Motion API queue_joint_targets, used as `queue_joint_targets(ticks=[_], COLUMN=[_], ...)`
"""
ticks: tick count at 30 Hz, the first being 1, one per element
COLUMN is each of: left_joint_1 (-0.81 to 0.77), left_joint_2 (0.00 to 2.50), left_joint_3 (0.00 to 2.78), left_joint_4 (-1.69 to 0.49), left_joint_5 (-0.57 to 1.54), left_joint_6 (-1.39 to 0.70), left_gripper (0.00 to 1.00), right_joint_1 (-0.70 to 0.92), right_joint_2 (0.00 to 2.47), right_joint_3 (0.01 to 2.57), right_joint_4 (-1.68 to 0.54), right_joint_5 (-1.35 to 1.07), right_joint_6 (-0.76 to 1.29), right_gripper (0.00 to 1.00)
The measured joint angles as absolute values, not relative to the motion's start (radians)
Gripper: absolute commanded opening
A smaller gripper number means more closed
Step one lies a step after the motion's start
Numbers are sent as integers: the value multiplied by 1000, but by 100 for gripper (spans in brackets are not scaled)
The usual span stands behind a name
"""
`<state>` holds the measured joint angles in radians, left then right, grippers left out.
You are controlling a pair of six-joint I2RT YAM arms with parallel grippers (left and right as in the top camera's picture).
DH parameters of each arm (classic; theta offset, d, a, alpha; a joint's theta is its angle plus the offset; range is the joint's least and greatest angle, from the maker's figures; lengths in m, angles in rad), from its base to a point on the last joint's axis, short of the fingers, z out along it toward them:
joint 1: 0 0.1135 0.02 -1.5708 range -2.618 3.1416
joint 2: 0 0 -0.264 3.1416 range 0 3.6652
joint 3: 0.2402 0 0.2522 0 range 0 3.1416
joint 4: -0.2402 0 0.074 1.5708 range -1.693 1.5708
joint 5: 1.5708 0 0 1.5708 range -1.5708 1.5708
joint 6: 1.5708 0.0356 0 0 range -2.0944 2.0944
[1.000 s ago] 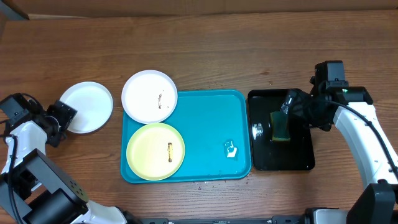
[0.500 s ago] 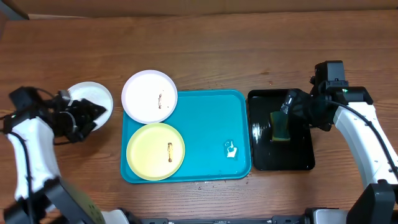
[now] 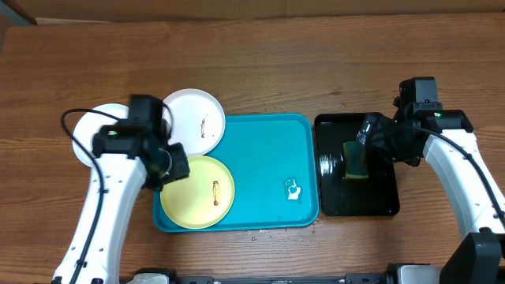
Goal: Clean dirty plates on tray and stack at the side
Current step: 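Release the white plate and move the left gripper to the yellow plate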
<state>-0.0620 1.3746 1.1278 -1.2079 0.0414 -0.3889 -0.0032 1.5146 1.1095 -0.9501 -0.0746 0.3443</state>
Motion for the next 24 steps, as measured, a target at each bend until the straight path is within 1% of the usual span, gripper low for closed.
queue_joint_targets(ticks=[1, 2, 5, 12, 13, 17, 20, 24], left_joint_1=[-72, -93, -98, -98, -98, -98, -96, -64], left_joint_2=[1375, 1375, 1375, 1375, 1375, 1375, 1375, 1375], left_joint_3=[1119, 1089, 1008, 851, 840, 830, 830, 830], left_joint_4=[-1206, -1204, -1163, -1044, -1036, -1016, -994, -960], left_joint_5=[23, -38, -113, -162, -163, -171, -169, -134], left_joint_6=[-400, -443, -498, -526, -525, -517, -507, -453], left_gripper=[44, 48, 51, 58, 61, 79, 80, 76], right_joint_1=[-3, -3, -3, -3, -3, -3, -3, -3], right_joint_2=[1515, 1515, 1515, 1515, 1515, 1515, 1515, 1515], right_joint_3=[1110, 1110, 1110, 1110, 1110, 1110, 1110, 1110], right_joint_4=[-951, -951, -951, -950, -950, -950, -950, -950], right_joint_5=[-75, -75, -75, -75, -75, -75, -75, -75], right_joint_6=[344, 344, 344, 344, 344, 344, 344, 344], right_gripper=[100, 100, 100, 100, 100, 100, 100, 100])
